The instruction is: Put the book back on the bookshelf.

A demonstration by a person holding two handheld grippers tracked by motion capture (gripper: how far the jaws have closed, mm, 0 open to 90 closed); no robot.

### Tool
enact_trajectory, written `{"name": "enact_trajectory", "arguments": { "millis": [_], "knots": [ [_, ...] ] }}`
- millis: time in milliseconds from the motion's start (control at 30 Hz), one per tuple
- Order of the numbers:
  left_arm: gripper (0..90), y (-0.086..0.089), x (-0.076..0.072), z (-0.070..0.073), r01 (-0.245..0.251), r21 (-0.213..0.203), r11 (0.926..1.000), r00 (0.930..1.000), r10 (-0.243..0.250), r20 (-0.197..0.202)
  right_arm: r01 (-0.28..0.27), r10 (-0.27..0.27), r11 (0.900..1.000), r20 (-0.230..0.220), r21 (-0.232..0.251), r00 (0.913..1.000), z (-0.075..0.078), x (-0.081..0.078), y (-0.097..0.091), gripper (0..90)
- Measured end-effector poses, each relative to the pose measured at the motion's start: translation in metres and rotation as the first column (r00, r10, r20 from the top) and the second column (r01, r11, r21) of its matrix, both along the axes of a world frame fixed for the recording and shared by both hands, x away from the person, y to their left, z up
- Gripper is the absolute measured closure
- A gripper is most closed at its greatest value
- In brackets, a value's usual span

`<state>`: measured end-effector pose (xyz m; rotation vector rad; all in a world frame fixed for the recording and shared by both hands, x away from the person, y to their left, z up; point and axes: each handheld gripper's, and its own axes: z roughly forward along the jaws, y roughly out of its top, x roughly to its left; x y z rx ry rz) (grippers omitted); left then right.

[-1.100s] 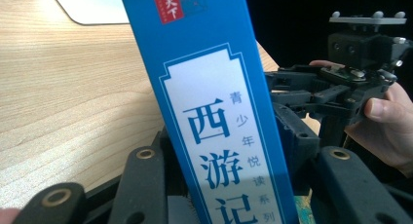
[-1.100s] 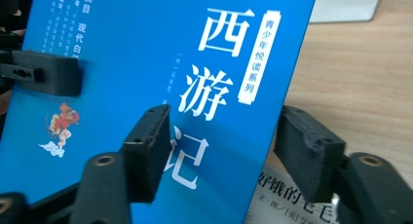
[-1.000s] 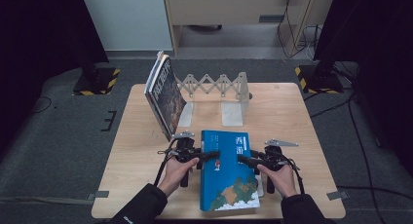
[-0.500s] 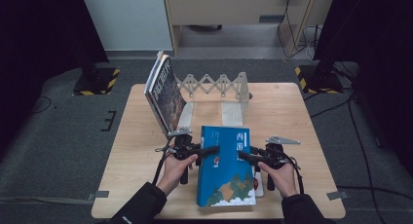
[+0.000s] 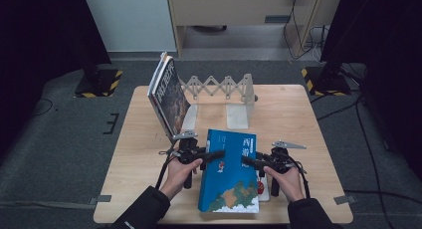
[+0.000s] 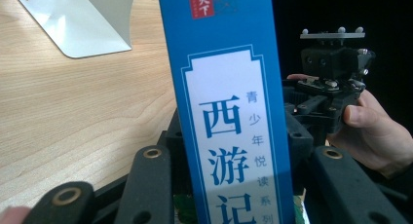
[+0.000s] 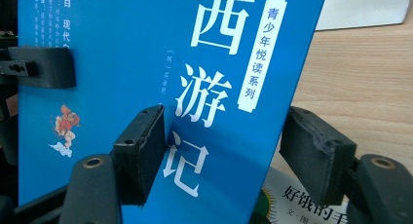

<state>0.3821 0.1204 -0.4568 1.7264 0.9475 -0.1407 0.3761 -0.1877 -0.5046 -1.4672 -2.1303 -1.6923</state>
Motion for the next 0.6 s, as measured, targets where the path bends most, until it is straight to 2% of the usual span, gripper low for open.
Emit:
{"name": "enact_trajectory", "arguments": {
  "millis": [167, 333, 367, 400, 467, 600],
  "knots": [
    [59.4, 0.000, 0.000, 0.006, -0.005, -0.013, 0.9999, 0.9998, 0.005, 0.021, -0.001, 0.002, 0.9997, 0.014, -0.023, 0.9999, 0.007, 0.001, -0.001, 36.4],
    [60.5, 0.000, 0.001, 0.019, -0.020, -0.052, 0.9984, 0.9971, 0.023, 0.072, 0.016, -0.015, 0.9998, 0.082, -0.011, 0.9965, 0.018, 0.002, 0.000, 39.3],
    [60.7, -0.001, 0.001, 0.023, -0.020, -0.058, 0.9981, 0.9953, 0.025, 0.094, 0.023, -0.022, 0.9997, 0.105, -0.009, 0.9943, 0.023, 0.003, -0.001, 39.9],
    [60.7, -0.001, 0.001, 0.023, -0.020, -0.058, 0.9981, 0.9953, 0.025, 0.094, 0.023, -0.022, 0.9997, 0.105, -0.009, 0.9943, 0.023, 0.003, -0.001, 39.9],
    [60.7, -0.003, 0.002, 0.027, -0.021, -0.065, 0.9977, 0.9924, 0.028, 0.119, 0.038, -0.036, 0.9992, 0.146, -0.011, 0.9886, 0.029, 0.004, -0.004, 43.7],
    [60.3, -0.005, 0.000, 0.030, -0.005, -0.067, 0.9978, 0.9887, 0.015, 0.149, 0.056, -0.059, 0.9983, 0.179, 0.018, 0.9821, 0.034, 0.003, -0.009, 46.5]
  ]
}}
